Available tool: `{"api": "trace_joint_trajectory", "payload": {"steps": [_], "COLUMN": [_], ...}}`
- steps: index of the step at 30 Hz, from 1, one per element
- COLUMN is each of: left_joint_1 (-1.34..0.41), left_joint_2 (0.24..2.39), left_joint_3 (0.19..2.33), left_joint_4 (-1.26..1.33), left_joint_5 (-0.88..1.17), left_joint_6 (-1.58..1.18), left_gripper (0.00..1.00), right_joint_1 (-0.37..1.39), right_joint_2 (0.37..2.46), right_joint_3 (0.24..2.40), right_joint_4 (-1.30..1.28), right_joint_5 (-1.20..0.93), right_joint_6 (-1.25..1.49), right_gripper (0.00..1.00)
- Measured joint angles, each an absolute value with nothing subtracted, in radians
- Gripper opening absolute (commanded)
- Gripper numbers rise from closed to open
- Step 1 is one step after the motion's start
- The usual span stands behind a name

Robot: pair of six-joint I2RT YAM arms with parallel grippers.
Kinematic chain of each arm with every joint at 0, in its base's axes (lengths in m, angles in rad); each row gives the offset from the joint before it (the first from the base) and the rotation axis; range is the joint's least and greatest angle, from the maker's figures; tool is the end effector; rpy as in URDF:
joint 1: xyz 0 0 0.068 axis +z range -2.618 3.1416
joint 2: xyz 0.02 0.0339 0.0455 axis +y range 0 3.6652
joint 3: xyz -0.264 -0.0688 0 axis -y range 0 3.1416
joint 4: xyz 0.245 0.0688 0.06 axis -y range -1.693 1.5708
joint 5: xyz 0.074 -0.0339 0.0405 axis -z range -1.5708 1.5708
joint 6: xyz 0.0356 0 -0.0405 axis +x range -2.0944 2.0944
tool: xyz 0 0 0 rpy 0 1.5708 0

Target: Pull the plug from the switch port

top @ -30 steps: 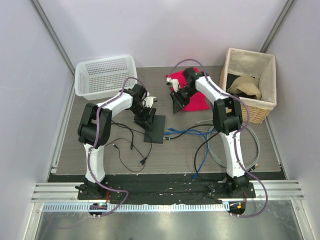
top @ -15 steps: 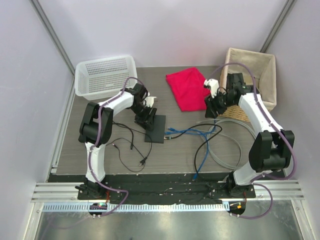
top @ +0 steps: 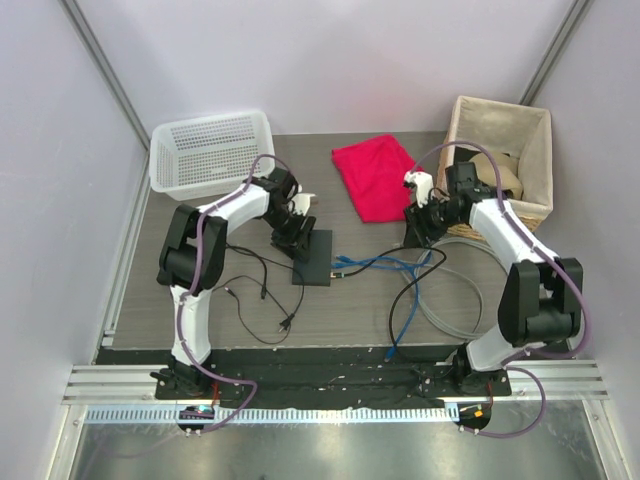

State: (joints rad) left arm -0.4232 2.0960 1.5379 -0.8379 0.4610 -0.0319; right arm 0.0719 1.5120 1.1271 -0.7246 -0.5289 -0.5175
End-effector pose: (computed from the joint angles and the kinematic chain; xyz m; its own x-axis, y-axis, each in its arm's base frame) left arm 0.3677 -0.1830 0.1588 -0.9114 0.3792 -0.1598 0.4095 0.7973 -0.4434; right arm 0.2986 0.0395 0.2469 -0.6347 -0.4739 -0.6104 -0.6904 0.7025 0.1725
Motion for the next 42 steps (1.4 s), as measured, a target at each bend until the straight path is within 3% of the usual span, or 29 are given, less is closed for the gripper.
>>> {"api": "trace_joint_trajectory", "payload": {"steps": [17, 28, 31, 37, 42], "left_joint_1": [-0.418, -0.249, -0.273, -0.315, -0.311], "left_joint_2": [1.905, 1.810, 1.811, 1.879, 1.970], "left_joint_3": [1.314, 1.245, 1.290, 1.435, 1.448], "left_joint_4": [-0.672, -0.754, -0.780, -0.789, -0.791], "left_joint_5": [0.300, 0.327, 0.373, 0.438, 0.462], "left_joint_6": [0.013, 0.033, 0.007, -0.042, -0.068], "left_gripper": [0.55, 0.56, 0.56, 0.56, 0.56], "right_joint_1": [0.369, 0.371, 0.371, 0.330, 0.208], "right_joint_2": [1.816, 1.830, 1.827, 1.797, 1.625], "right_joint_3": [1.396, 1.405, 1.405, 1.404, 1.379], "right_joint_4": [-0.705, -0.707, -0.712, -0.785, -0.831], "right_joint_5": [-0.578, -0.554, -0.534, -0.507, -0.506], "right_joint_6": [-0.480, -0.471, -0.475, -0.534, -0.633], "right_gripper": [0.54, 0.53, 0.47, 0.49, 0.49]}}
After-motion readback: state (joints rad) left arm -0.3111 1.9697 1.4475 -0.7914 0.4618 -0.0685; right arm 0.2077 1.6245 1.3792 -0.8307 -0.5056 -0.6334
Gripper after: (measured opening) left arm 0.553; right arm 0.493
